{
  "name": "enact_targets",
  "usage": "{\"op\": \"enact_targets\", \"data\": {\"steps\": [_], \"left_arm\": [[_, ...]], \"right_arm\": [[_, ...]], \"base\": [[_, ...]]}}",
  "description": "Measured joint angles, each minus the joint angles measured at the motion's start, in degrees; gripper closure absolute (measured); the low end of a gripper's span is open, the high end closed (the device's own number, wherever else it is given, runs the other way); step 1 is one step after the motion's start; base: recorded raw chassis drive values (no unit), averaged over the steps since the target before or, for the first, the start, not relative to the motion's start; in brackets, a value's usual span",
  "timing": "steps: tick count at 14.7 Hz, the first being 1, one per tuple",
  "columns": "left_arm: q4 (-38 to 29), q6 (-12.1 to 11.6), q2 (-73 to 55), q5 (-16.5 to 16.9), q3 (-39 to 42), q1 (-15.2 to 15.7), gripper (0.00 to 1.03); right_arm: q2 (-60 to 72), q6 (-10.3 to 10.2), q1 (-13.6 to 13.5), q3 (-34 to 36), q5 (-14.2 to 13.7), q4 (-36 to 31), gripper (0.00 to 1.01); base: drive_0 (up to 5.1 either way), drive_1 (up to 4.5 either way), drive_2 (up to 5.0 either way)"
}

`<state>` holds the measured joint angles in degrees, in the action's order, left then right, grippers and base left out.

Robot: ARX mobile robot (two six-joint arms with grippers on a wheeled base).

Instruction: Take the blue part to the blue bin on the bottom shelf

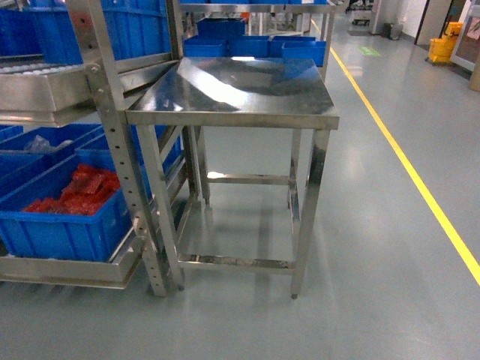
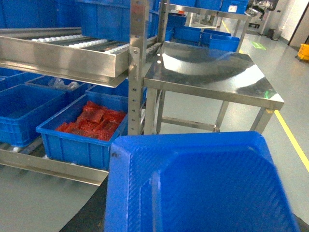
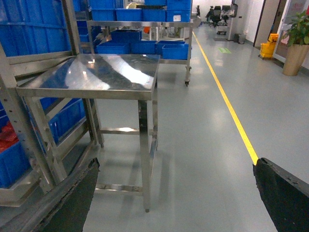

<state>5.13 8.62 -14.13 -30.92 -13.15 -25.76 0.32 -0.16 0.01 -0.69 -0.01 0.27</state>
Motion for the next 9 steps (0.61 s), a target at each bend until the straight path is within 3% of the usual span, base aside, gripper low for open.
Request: {"op": "enact_targets", "data": {"steps": [9], "left_arm": [[-0.22,0.00,0.00,0.04,0.00,0.00,0.60]], "right_arm": [[0.00,0.00,0.00,0.00,0.00,-0.13,0.03]], "base": [[0.0,4.23,-4.3]]}}
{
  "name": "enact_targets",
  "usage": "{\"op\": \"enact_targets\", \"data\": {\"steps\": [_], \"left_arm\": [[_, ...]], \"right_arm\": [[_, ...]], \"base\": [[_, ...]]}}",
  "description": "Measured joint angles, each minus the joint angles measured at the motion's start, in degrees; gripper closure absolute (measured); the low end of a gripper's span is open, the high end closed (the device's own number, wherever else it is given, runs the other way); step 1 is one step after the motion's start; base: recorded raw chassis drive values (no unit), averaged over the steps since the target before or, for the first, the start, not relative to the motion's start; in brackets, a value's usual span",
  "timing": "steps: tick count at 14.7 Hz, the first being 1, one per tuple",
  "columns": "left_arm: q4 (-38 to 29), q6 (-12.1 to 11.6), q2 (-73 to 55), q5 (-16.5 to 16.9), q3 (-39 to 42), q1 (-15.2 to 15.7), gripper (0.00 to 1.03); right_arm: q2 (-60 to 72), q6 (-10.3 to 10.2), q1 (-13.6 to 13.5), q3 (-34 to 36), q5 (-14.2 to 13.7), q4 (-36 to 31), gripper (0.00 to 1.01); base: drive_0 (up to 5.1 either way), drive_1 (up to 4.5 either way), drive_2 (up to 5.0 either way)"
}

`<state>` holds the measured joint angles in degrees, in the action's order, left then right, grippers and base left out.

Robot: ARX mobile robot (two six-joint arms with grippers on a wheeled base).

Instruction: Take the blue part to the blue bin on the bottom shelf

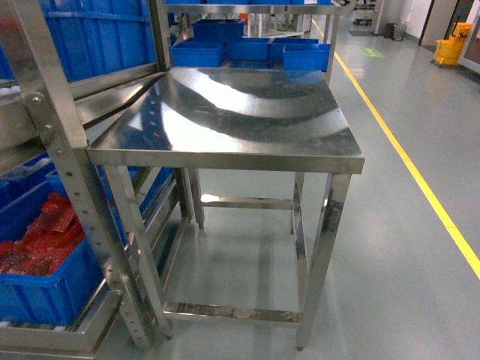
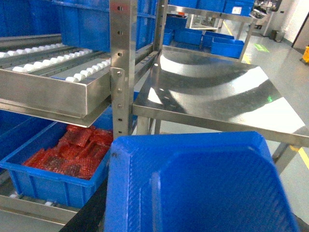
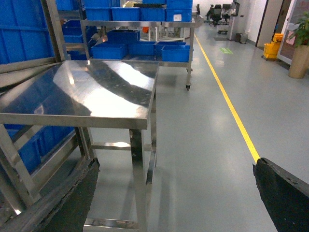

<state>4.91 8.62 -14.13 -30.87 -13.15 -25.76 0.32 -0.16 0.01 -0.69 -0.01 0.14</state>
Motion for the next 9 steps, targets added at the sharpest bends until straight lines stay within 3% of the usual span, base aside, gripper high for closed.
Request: {"op": "enact_targets", "data": {"steps": [3,9], "left_arm": [[0.35,0.00,-0.07,-0.02,0.00,-0.02,0.60],[0.17,0.00,-0.07,-0.02,0.00,-0.02,0.60]], "right_arm": [[0.00,0.00,0.00,0.00,0.00,0.09,0.03],[0.00,0.00,0.00,0.00,0.00,0.15,0.03]], "base": [[0.1,4.33,-4.2],[0.0,0.00,0.0]]}}
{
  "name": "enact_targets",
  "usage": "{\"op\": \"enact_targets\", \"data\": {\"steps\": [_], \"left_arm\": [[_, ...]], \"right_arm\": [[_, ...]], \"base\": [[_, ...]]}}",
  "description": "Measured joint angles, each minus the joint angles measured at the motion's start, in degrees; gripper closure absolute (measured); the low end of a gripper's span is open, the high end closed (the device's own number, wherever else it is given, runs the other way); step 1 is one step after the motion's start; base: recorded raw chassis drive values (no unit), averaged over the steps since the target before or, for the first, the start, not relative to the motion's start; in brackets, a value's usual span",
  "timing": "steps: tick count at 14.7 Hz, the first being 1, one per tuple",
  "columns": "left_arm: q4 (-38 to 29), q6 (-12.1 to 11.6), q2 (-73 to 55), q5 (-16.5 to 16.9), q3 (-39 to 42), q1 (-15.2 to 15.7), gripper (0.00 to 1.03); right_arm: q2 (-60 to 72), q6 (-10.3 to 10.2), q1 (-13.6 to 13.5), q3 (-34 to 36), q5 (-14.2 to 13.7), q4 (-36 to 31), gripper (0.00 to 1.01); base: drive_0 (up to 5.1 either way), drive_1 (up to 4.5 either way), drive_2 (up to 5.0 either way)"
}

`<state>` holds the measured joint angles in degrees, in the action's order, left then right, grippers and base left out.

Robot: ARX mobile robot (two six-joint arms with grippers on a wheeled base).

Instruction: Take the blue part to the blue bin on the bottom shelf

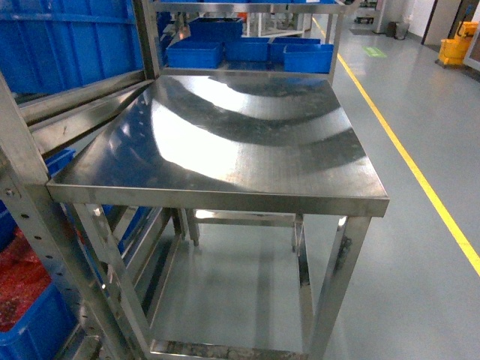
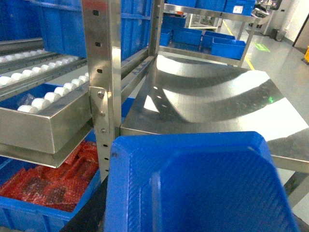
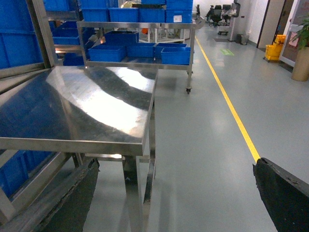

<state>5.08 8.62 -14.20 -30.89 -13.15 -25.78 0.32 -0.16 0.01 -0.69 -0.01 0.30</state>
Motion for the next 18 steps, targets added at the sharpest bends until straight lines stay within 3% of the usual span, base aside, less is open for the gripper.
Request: {"op": "enact_targets", "data": {"steps": [9,18], "left_arm": [[0.02,0.00,-0.04,0.02,0.00,0.00,0.60],[0.09,0.00,0.02,0.00,0.00,0.00,0.60]], "right_arm": [[0.00,0.00,0.00,0.00,-0.02,-0.07,0.03],[0.00,0.00,0.00,0.00,0.00,0.02,0.03]], "base": [[-4.1,0.75,3.4],[-4.9,2.50,2.5]]}}
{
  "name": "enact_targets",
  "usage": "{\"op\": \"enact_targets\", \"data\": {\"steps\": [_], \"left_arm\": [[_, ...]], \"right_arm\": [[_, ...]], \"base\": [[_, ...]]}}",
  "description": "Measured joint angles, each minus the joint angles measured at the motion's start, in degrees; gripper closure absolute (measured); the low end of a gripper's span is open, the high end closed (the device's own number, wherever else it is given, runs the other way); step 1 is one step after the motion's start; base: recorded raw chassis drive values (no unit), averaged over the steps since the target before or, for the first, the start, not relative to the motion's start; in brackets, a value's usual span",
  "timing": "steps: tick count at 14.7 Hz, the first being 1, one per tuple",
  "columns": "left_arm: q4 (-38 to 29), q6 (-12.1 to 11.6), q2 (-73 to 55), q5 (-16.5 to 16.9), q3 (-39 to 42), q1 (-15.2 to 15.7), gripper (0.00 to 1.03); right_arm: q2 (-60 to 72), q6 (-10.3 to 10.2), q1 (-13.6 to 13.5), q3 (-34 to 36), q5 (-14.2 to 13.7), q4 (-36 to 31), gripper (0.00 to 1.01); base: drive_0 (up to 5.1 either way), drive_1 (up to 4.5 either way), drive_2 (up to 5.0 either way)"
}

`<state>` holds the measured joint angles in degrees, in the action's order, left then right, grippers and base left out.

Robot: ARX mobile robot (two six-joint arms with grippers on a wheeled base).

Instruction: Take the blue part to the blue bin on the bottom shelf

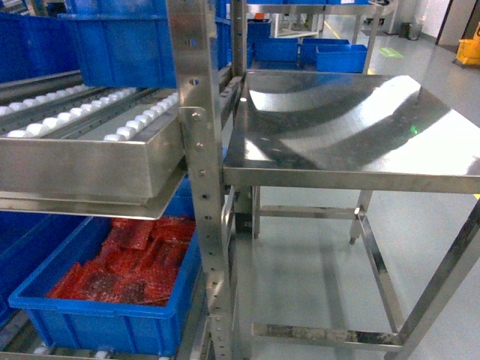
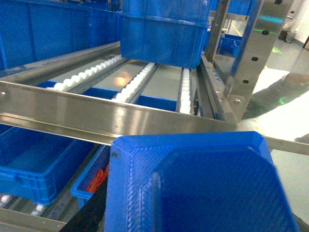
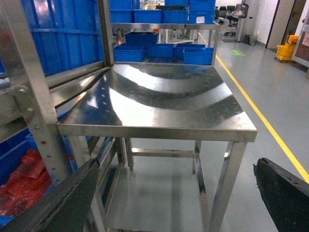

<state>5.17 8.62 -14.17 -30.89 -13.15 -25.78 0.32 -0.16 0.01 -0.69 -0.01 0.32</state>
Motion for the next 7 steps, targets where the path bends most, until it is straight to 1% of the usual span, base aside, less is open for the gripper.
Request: {"op": "enact_targets", "data": {"steps": [7], "left_arm": [[-0.04,0.00,-0.07,-0.02,0.00,0.02,0.60]], "right_arm": [[0.00,0.00,0.00,0.00,0.00,-0.07,0.03]], "base": [[-5.0,2.35,2.3]]}}
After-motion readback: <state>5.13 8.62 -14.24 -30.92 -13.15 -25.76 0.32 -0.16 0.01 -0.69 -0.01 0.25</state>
